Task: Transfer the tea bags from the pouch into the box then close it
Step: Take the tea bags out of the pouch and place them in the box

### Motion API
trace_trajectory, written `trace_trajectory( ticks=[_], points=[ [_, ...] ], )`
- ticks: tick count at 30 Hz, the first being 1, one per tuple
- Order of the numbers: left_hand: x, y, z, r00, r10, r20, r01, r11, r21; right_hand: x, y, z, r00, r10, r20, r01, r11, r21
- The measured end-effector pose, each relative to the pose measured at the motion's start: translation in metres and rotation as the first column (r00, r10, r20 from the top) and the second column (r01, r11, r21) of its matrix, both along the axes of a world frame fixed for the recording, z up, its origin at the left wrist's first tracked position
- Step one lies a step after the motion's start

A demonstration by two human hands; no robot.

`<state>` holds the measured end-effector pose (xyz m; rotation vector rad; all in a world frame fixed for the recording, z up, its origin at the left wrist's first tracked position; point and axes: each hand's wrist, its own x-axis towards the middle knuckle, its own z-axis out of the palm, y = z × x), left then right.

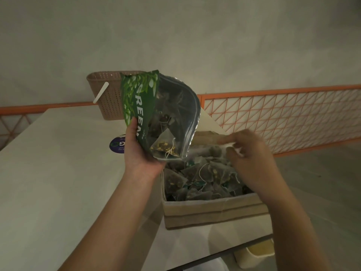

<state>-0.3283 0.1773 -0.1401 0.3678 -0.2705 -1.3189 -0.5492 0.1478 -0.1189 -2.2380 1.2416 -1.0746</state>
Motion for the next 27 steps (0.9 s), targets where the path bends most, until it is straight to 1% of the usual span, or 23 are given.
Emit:
trace_trajectory(
  ticks=[1, 2, 3, 4, 5, 6, 7, 9, 12, 13, 15, 16, 17, 18, 19, 20, 22, 23, 24, 25, 26, 27],
  points=[
    [0.000, 0.000, 0.000, 1.000, -0.001, 0.002, 0.001, 1.000, 0.003, 0.000, 0.000, -0.001, 0.995, 0.072, -0.070, -0.063, 0.991, 0.119],
    [-0.001, 0.001, 0.001, 1.000, -0.002, 0.002, 0.002, 1.000, 0.003, 0.000, 0.000, -0.003, 0.976, 0.128, -0.177, -0.087, 0.971, 0.224],
    [-0.002, 0.001, 0.002, 1.000, -0.002, 0.002, 0.002, 1.000, 0.005, 0.000, -0.001, -0.005, 0.945, 0.161, -0.285, -0.076, 0.955, 0.287],
    [-0.002, 0.002, 0.002, 1.000, -0.003, 0.002, 0.003, 1.000, 0.010, 0.001, -0.001, -0.008, 0.905, 0.163, -0.394, -0.037, 0.950, 0.310],
    [-0.003, 0.002, 0.003, 1.000, -0.004, 0.005, 0.004, 1.000, 0.012, 0.002, -0.002, -0.011, 0.867, 0.146, -0.477, 0.002, 0.955, 0.297],
    [-0.003, 0.003, 0.004, 1.000, -0.003, 0.006, 0.003, 1.000, 0.013, 0.005, -0.002, -0.014, 0.840, 0.129, -0.527, 0.032, 0.958, 0.285],
    [-0.004, 0.003, 0.005, 1.000, -0.006, 0.002, 0.006, 1.000, 0.012, 0.007, -0.002, -0.017, 0.833, 0.112, -0.542, 0.052, 0.959, 0.277],
    [-0.004, 0.003, 0.005, 1.000, -0.008, -0.001, 0.008, 1.000, 0.011, 0.010, -0.004, -0.018, 0.847, 0.103, -0.521, 0.048, 0.962, 0.269],
    [-0.004, 0.002, 0.004, 1.000, -0.012, -0.005, 0.012, 1.000, 0.002, 0.012, -0.005, -0.017, 0.920, 0.111, -0.375, -0.009, 0.965, 0.264],
    [-0.004, 0.002, 0.004, 1.000, -0.016, -0.005, 0.016, 1.000, -0.006, 0.014, -0.004, -0.016, 0.947, 0.109, -0.302, -0.033, 0.968, 0.247],
    [-0.004, 0.002, 0.004, 1.000, -0.020, -0.002, 0.020, 1.000, -0.017, 0.017, -0.001, -0.012, 0.989, 0.126, -0.072, -0.109, 0.974, 0.199],
    [-0.004, 0.002, 0.004, 1.000, -0.020, -0.003, 0.020, 1.000, -0.017, 0.017, 0.001, -0.011, 0.989, 0.143, 0.038, -0.147, 0.977, 0.153],
    [-0.004, 0.002, 0.005, 1.000, -0.016, -0.002, 0.016, 1.000, -0.013, 0.018, 0.002, -0.010, 0.982, 0.167, 0.086, -0.176, 0.978, 0.113],
    [-0.004, 0.003, 0.005, 1.000, -0.010, -0.001, 0.010, 1.000, -0.006, 0.019, 0.003, -0.009, 0.981, 0.189, 0.046, -0.192, 0.977, 0.090],
    [-0.004, 0.003, 0.006, 1.000, -0.011, 0.000, 0.011, 1.000, -0.001, 0.018, 0.004, -0.009, 0.977, 0.205, -0.057, -0.199, 0.975, 0.099],
    [-0.004, 0.003, 0.006, 1.000, -0.015, 0.001, 0.015, 1.000, -0.001, 0.016, 0.004, -0.009, 0.956, 0.220, -0.195, -0.194, 0.971, 0.142],
    [-0.003, 0.003, 0.006, 1.000, -0.021, -0.002, 0.021, 1.000, -0.003, 0.012, 0.005, -0.010, 0.854, 0.250, -0.457, -0.130, 0.952, 0.278],
    [-0.003, 0.003, 0.006, 1.000, -0.022, -0.006, 0.022, 1.000, -0.003, 0.011, 0.007, -0.008, 0.806, 0.258, -0.534, -0.094, 0.944, 0.315],
    [-0.003, 0.003, 0.005, 1.000, -0.022, -0.008, 0.022, 1.000, -0.006, 0.012, 0.009, -0.006, 0.795, 0.244, -0.555, -0.078, 0.949, 0.305],
    [-0.003, 0.003, 0.005, 1.000, -0.022, -0.009, 0.021, 1.000, -0.011, 0.014, 0.012, -0.003, 0.837, 0.225, -0.499, -0.102, 0.960, 0.260],
    [-0.003, 0.003, 0.004, 1.000, -0.022, -0.013, 0.022, 1.000, -0.018, 0.017, 0.015, 0.001, 0.913, 0.203, -0.354, -0.137, 0.970, 0.201],
    [-0.003, 0.003, 0.004, 1.000, -0.022, -0.021, 0.021, 1.000, -0.021, 0.020, 0.020, 0.005, 0.973, 0.180, -0.146, -0.161, 0.978, 0.130]
  ],
)
